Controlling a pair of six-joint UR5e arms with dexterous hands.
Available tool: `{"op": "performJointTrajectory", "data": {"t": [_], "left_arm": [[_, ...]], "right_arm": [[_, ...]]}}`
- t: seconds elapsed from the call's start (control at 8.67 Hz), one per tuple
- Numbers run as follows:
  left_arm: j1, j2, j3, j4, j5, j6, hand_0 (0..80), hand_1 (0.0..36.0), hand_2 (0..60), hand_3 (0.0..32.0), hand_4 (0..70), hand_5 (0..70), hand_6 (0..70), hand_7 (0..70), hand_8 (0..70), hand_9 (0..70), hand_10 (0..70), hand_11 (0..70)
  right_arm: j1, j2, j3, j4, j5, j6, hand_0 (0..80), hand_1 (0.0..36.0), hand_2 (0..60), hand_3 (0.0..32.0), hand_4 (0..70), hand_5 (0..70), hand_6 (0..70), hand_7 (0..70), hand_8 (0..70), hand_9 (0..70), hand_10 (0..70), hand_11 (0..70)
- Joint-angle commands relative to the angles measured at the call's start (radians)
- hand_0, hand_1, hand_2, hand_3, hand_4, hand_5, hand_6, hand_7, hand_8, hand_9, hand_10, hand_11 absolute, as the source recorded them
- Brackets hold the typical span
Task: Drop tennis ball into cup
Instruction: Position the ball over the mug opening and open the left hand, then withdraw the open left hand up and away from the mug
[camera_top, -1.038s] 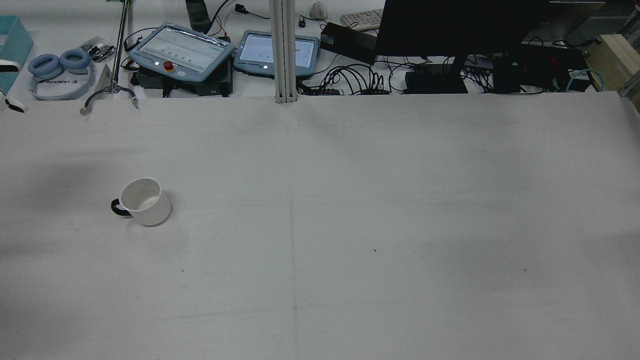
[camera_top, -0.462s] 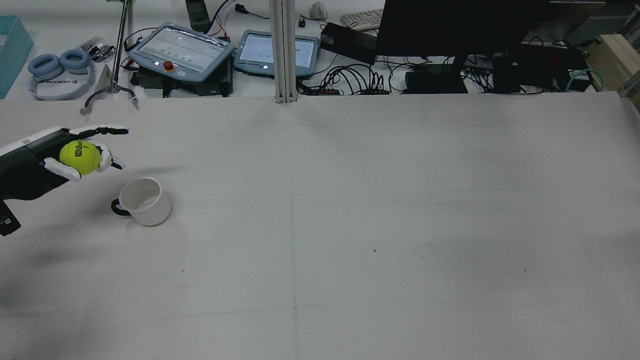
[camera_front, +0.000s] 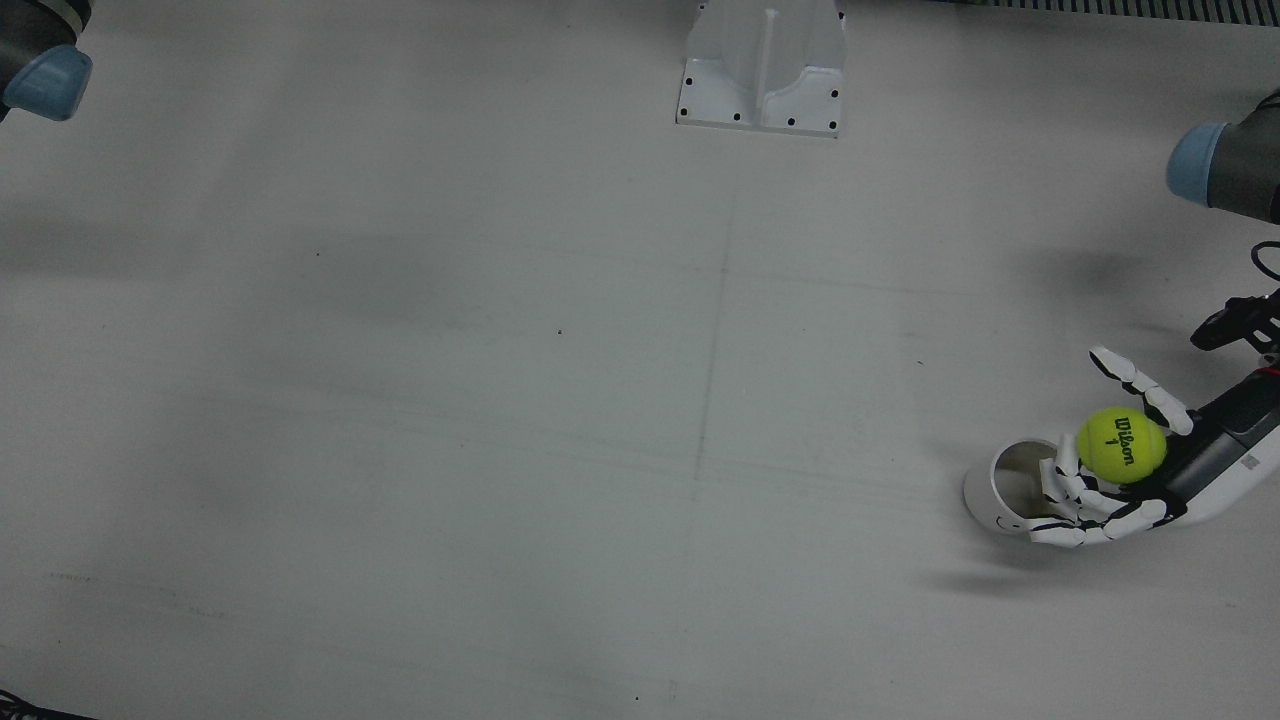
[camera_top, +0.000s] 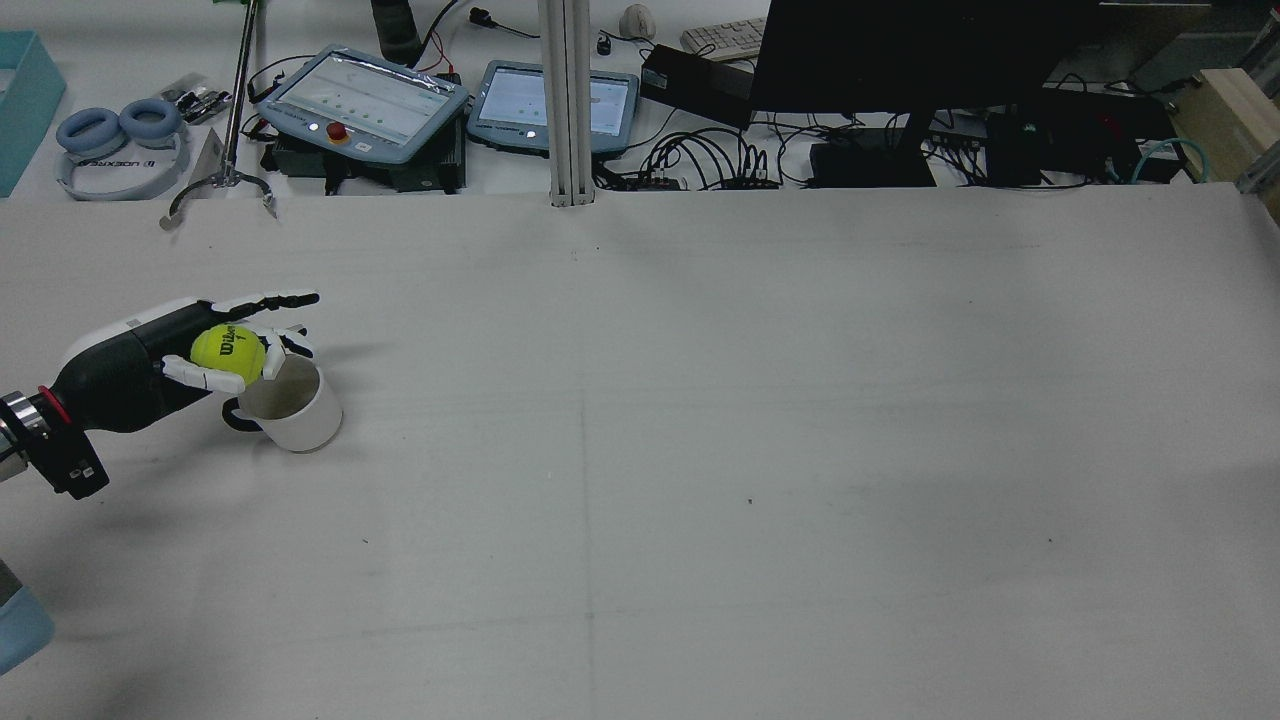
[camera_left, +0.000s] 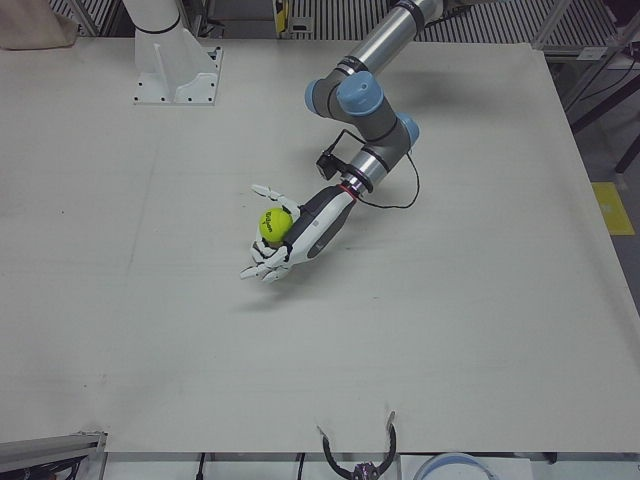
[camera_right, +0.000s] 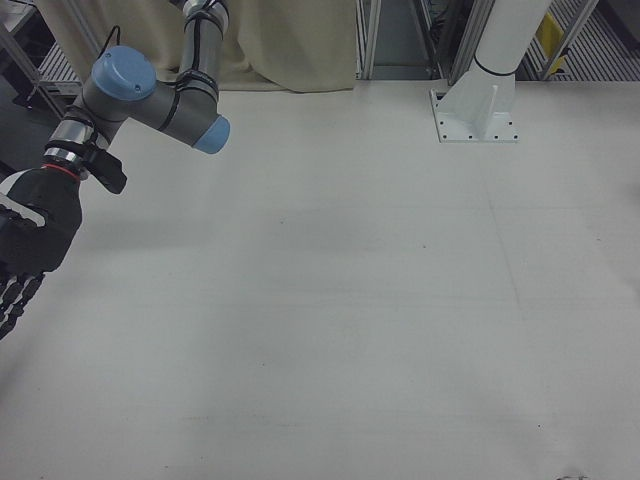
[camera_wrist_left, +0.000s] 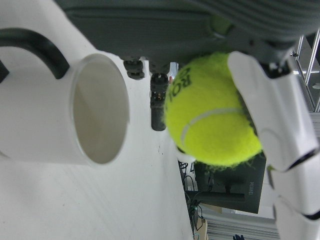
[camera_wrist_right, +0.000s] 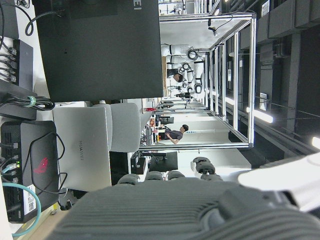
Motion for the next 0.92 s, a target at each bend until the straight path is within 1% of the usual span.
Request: {"op": "performJointTrajectory", "data": {"t": [0.0,0.12,0.23,0.35,0.46,0.58,0.69,0.81], "left_arm": [[0.009,-0.017,0.026,-0.014,0.01,-0.005,47.2,11.8,11.8,0.0,11.3,9.9,34.5,9.8,9.6,5.1,1.8,3.7],[0.009,-0.014,0.029,-0.014,0.01,-0.005,47.1,11.8,11.6,0.0,10.6,9.8,34.0,7.7,9.0,4.2,1.3,3.0],[0.009,-0.013,0.028,-0.014,0.01,-0.005,46.7,11.6,11.3,0.0,10.4,8.9,29.5,7.7,7.9,3.9,1.2,2.8],[0.009,-0.016,0.026,-0.015,0.01,-0.003,46.0,10.1,12.4,0.0,10.3,9.2,33.2,5.6,8.2,3.2,0.7,2.0],[0.006,-0.016,0.025,-0.018,0.011,-0.003,44.9,9.1,10.8,0.0,11.2,7.9,28.9,5.5,7.1,2.7,0.0,0.6],[-0.029,-0.014,0.011,-0.027,0.013,-0.005,41.7,7.5,11.3,0.0,10.5,8.4,34.3,2.7,6.1,2.0,0.0,0.0],[-0.162,-0.005,-0.024,-0.03,0.042,-0.003,40.5,7.1,12.2,0.0,8.8,6.8,25.8,3.8,5.7,1.9,0.0,0.0],[-0.286,-0.002,-0.034,-0.034,0.065,-0.002,41.4,7.9,12.4,0.0,8.7,6.7,24.3,4.9,5.6,2.1,0.0,0.1]], "right_arm": [[0.0,0.0,0.0,0.0,0.0,0.0,0.0,0.0,0.0,0.0,0.0,0.0,0.0,0.0,0.0,0.0,0.0,0.0],[0.0,0.0,0.0,0.0,0.0,0.0,0.0,0.0,0.0,0.0,0.0,0.0,0.0,0.0,0.0,0.0,0.0,0.0],[0.0,0.0,0.0,0.0,0.0,0.0,0.0,0.0,0.0,0.0,0.0,0.0,0.0,0.0,0.0,0.0,0.0,0.0],[0.0,0.0,0.0,0.0,0.0,0.0,0.0,0.0,0.0,0.0,0.0,0.0,0.0,0.0,0.0,0.0,0.0,0.0],[0.0,0.0,0.0,0.0,0.0,0.0,0.0,0.0,0.0,0.0,0.0,0.0,0.0,0.0,0.0,0.0,0.0,0.0],[0.0,0.0,0.0,0.0,0.0,0.0,0.0,0.0,0.0,0.0,0.0,0.0,0.0,0.0,0.0,0.0,0.0,0.0],[0.0,0.0,0.0,0.0,0.0,0.0,0.0,0.0,0.0,0.0,0.0,0.0,0.0,0.0,0.0,0.0,0.0,0.0],[0.0,0.0,0.0,0.0,0.0,0.0,0.0,0.0,0.0,0.0,0.0,0.0,0.0,0.0,0.0,0.0,0.0,0.0]]}}
